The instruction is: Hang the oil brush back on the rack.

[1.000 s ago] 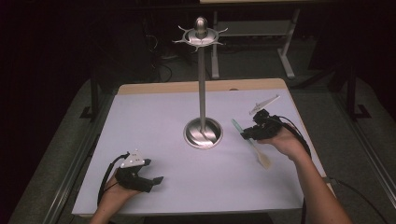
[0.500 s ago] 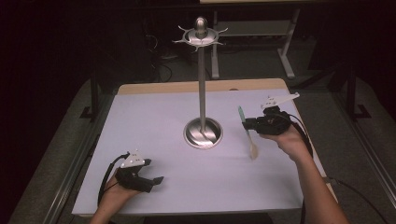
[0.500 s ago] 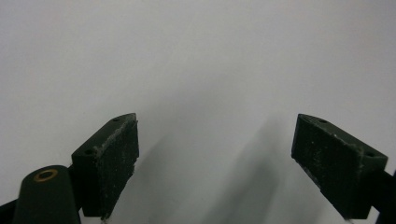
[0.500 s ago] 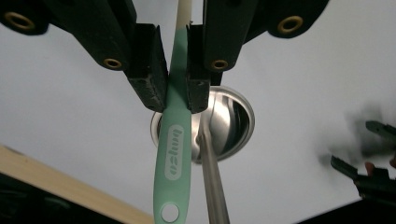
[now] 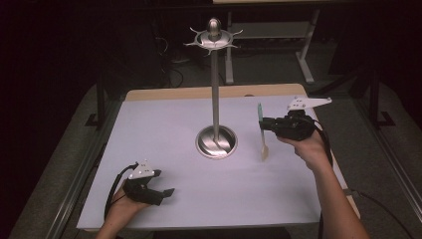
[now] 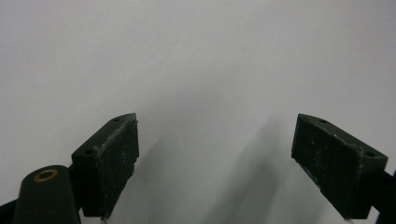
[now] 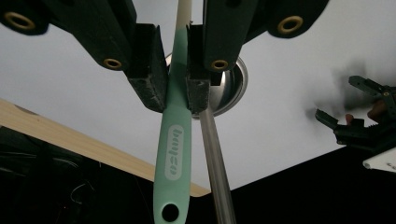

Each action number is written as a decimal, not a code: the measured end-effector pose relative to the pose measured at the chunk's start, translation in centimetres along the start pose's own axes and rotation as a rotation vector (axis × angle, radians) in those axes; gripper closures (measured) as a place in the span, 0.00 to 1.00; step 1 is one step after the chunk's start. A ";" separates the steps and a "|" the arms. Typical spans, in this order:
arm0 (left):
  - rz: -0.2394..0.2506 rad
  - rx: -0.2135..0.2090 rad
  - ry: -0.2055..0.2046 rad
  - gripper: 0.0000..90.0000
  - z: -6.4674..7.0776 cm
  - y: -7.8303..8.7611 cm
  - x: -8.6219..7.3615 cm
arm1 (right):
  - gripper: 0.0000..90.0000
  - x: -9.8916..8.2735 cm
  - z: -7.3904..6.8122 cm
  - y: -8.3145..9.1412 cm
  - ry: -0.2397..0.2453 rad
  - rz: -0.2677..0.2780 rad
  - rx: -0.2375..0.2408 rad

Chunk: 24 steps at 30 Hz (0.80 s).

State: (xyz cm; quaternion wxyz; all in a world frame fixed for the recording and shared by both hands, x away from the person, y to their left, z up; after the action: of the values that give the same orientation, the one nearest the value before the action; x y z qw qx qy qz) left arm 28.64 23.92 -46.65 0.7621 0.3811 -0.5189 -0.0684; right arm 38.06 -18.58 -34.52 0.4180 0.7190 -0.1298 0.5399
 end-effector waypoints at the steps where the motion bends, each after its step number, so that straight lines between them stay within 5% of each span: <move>1: 0.000 0.000 0.000 0.16 0.0 0.0 0.0 | 0.87 0.1 0.0 0.1 0.003 0.009 -0.001; 24: 0.010 0.006 -0.002 0.16 0.0 0.1 0.1 | 0.87 6.3 -1.4 2.9 0.022 0.125 0.068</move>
State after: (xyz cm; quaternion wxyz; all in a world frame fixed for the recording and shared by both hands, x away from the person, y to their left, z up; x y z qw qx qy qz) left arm 28.65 23.92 -46.56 0.7606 0.3810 -0.5218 -0.0634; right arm 37.68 -17.66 -27.48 0.3601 0.7172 -0.1516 0.5770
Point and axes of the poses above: each handheld gripper's, and its own axes: y roughly backward along the jaws, x roughly out of its top, z roughly to its right, the point moved 3 cm from there along -y, roughly forward along the jaws, and after that the axes turned 10 degrees about -x, right-handed, at the moved point
